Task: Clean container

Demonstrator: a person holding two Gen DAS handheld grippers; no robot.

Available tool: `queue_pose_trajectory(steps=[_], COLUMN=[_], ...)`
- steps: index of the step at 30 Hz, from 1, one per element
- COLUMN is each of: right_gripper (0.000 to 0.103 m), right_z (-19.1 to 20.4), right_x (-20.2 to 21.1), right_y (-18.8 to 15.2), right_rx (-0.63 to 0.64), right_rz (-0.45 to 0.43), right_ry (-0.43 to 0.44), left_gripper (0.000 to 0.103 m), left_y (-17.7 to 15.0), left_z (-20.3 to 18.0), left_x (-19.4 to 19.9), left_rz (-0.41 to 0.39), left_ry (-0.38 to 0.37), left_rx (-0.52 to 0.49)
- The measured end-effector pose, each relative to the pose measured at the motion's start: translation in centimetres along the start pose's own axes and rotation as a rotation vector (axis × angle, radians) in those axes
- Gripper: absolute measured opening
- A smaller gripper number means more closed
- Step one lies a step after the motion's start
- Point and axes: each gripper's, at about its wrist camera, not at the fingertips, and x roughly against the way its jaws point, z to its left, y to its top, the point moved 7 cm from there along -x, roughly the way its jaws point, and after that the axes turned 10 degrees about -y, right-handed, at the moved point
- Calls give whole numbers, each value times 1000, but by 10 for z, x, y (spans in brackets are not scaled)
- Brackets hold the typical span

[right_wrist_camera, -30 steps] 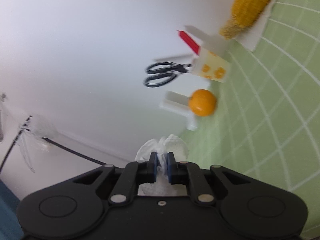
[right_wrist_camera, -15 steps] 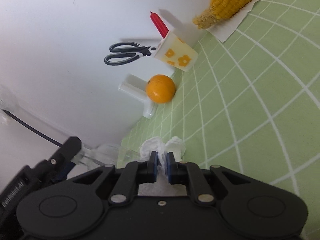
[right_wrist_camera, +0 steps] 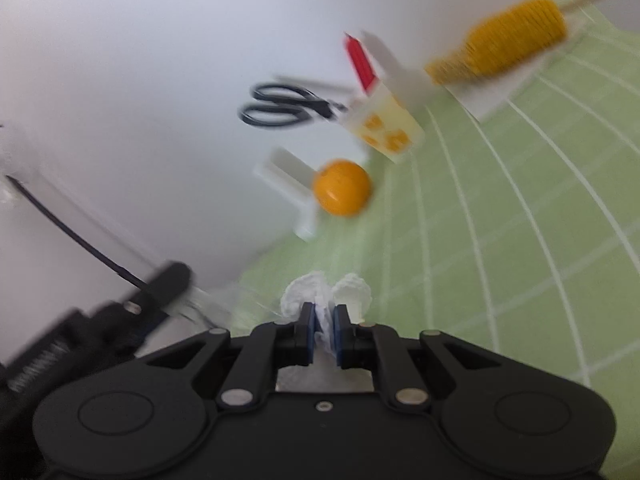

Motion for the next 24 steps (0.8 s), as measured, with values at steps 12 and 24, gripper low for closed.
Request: queue_pose_trajectory(steps=[12,24], right_gripper=[10,10], right_z=[16,14], right_x=[12,20], right_y=[10,14], right_rx=[-55,-187], right_rz=[-48,-42], right_ry=[98,200], left_gripper=[29,29], left_y=[-4,-6], left_z=[4,-1], left_x=[0,-2], left_rz=[8,7], left_ry=[-3,4], left_rx=[18,23])
